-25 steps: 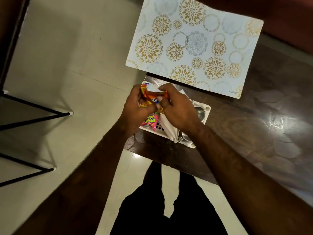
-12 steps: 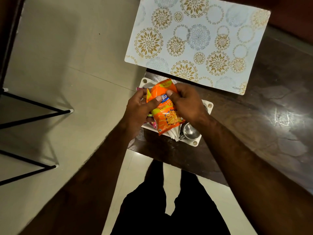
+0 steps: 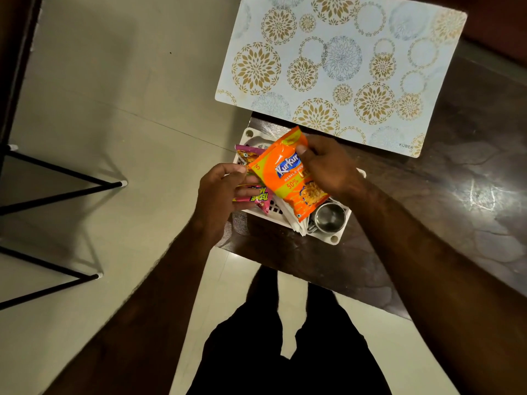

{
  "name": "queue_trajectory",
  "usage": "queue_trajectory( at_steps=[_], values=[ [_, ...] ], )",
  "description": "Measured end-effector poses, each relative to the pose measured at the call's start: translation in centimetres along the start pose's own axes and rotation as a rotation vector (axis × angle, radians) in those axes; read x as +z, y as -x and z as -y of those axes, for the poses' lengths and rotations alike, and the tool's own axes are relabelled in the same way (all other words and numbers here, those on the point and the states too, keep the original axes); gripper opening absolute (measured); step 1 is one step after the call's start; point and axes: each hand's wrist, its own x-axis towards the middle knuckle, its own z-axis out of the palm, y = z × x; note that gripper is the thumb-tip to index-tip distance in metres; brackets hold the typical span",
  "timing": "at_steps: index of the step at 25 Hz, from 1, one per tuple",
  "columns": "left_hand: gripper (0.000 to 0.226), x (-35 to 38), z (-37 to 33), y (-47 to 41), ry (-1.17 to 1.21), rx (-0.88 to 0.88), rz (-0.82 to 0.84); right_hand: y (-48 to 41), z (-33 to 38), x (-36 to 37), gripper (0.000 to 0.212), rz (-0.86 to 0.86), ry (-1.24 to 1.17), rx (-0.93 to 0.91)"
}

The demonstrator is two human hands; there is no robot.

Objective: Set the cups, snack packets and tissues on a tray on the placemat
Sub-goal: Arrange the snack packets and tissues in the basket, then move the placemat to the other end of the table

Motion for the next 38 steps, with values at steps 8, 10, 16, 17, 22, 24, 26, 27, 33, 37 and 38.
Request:
queue_trajectory(
  at_steps=[8,10,16,17,22,24,26,27,33,37,38],
  values=[
    [0.017,1.2,0.0,-1.5,-0.177,0.099,-0.135,-0.6,1.3,1.7,0.028,0.078,0.035,-0.101],
    [0.027,0.5,0.7,-1.7,-0.247,0.026,-0.209,-0.6,0.8,1.6,0.033,0.060,0.045,-0.083],
    [0.057,-0.2,0.8,-2.1,-0.764,0.076,-0.287,0.2,-1.0,0.4,0.040,0.006,0.061,-0.024],
    [0.059,-0.1,0.2,-2.4,-0.783,0.110,-0.344,0.2,-1.2,0.0,0.041,-0.013,0.043,-0.014],
    [0.044,1.2,-4.8,-5.9,-0.678,0.210,-0.328,-0.7,-2.9,-4.1,0.043,-0.107,0.023,0.061],
    [0.043,2.1,-7.0,-8.3,-0.692,0.191,-0.306,-1.4,-4.2,-6.5,0.044,-0.166,0.034,0.106],
    [0.044,2.9,-8.5,-10.7,-0.755,0.187,-0.320,-2.3,-6.0,-8.6,0.043,-0.252,0.089,0.140],
    [0.045,3.3,-9.0,-11.8,-0.787,0.188,-0.330,-2.8,-6.9,-9.5,0.043,-0.300,0.108,0.170],
    [0.052,3.3,-10.5,-17.5,-0.895,0.178,-0.390,-6.0,-12.4,-13.3,0.047,-0.550,0.149,0.468],
    [0.044,3.2,-10.7,-18.5,-0.888,0.283,-0.400,-7.0,-12.4,-13.3,0.049,-0.564,-0.047,0.488],
    [0.048,3.2,-10.7,-18.3,-0.897,0.308,-0.409,-7.0,-12.0,-13.3,0.048,-0.580,-0.054,0.485]
  ],
)
